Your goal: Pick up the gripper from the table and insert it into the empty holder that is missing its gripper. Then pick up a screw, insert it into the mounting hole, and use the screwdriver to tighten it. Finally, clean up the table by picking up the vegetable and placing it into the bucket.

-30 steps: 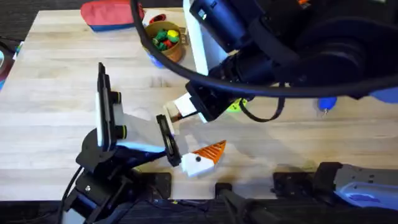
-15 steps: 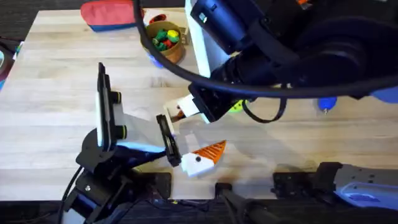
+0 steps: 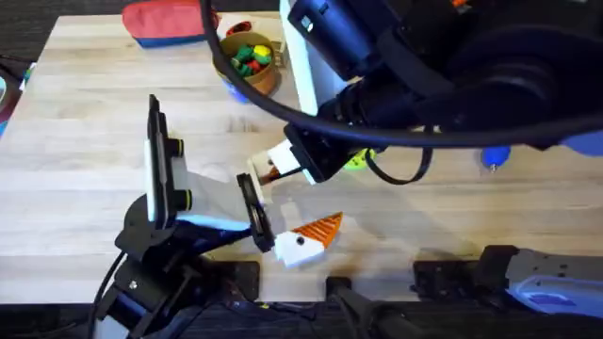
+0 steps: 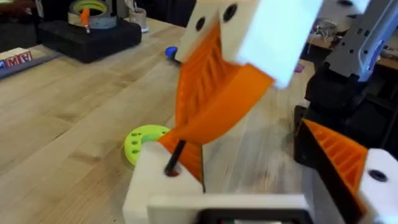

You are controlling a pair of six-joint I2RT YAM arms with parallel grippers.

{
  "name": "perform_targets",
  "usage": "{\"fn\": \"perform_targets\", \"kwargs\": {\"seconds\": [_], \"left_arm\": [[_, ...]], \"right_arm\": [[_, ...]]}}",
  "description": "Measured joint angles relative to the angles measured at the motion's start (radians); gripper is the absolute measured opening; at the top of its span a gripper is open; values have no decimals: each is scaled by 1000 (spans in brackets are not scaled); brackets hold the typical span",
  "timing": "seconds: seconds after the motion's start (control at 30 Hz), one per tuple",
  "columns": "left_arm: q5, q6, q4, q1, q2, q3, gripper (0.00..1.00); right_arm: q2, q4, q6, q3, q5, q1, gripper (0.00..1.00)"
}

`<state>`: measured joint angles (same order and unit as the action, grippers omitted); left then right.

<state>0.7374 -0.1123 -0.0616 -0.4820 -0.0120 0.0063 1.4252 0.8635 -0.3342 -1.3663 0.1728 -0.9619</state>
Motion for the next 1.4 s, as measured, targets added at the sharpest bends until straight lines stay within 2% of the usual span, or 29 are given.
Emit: {"fn": "perform_targets", "kwargs": {"seconds": [1.27,1.3,1.33,1.4], "left_arm": [[1,0,-1,0,0,0,935],[1,0,-1,0,0,0,935],[1,0,-1,0,0,0,935],[0,-1,-2,0,0,0,935]], "right_arm": [[53,-52,-3,-10,8,0,3],[53,-51,-2,-10,9,0,16],[53,-51,-6,-10,11,0,112],[52,-51,-6,-10,12,0,381]]}}
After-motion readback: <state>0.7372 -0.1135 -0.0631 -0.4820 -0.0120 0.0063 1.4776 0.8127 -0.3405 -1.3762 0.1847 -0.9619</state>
